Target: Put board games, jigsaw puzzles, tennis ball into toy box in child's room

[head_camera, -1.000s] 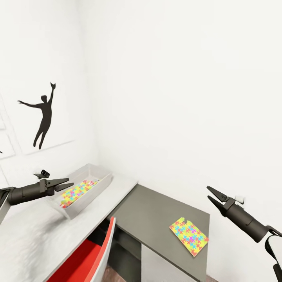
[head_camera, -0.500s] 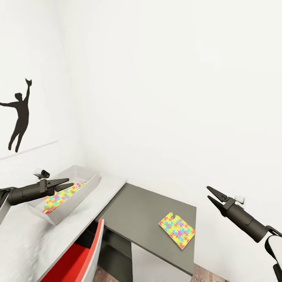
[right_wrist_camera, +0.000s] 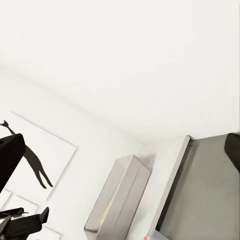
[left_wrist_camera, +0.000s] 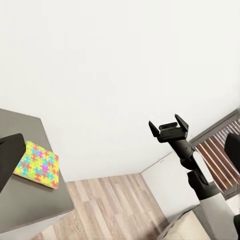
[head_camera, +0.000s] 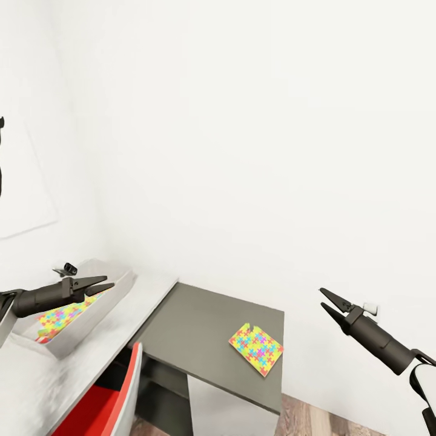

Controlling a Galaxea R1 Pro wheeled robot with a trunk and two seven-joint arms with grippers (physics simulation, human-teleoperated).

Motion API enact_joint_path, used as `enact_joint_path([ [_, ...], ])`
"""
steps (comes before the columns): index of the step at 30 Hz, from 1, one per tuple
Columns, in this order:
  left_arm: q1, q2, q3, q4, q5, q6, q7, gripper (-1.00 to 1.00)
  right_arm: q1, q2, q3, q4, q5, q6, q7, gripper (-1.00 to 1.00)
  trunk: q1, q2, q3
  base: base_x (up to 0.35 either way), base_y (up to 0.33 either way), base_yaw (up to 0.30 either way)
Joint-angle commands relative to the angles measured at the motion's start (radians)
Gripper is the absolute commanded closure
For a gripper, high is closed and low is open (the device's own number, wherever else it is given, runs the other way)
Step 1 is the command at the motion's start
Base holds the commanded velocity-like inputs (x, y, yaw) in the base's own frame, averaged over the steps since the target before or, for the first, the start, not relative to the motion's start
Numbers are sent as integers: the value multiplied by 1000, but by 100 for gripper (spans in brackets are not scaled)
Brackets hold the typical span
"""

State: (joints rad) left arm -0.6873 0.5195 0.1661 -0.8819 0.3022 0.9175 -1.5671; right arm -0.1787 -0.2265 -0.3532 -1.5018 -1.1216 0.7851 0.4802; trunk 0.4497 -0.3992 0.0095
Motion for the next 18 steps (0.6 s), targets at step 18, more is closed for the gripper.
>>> enact_joint_path([
  [18, 0, -1, 0, 0, 1, 11, -4, -100, -1, 0, -3, 11, -1, 2, 0, -100, 0, -1, -19, 0, 0, -220],
])
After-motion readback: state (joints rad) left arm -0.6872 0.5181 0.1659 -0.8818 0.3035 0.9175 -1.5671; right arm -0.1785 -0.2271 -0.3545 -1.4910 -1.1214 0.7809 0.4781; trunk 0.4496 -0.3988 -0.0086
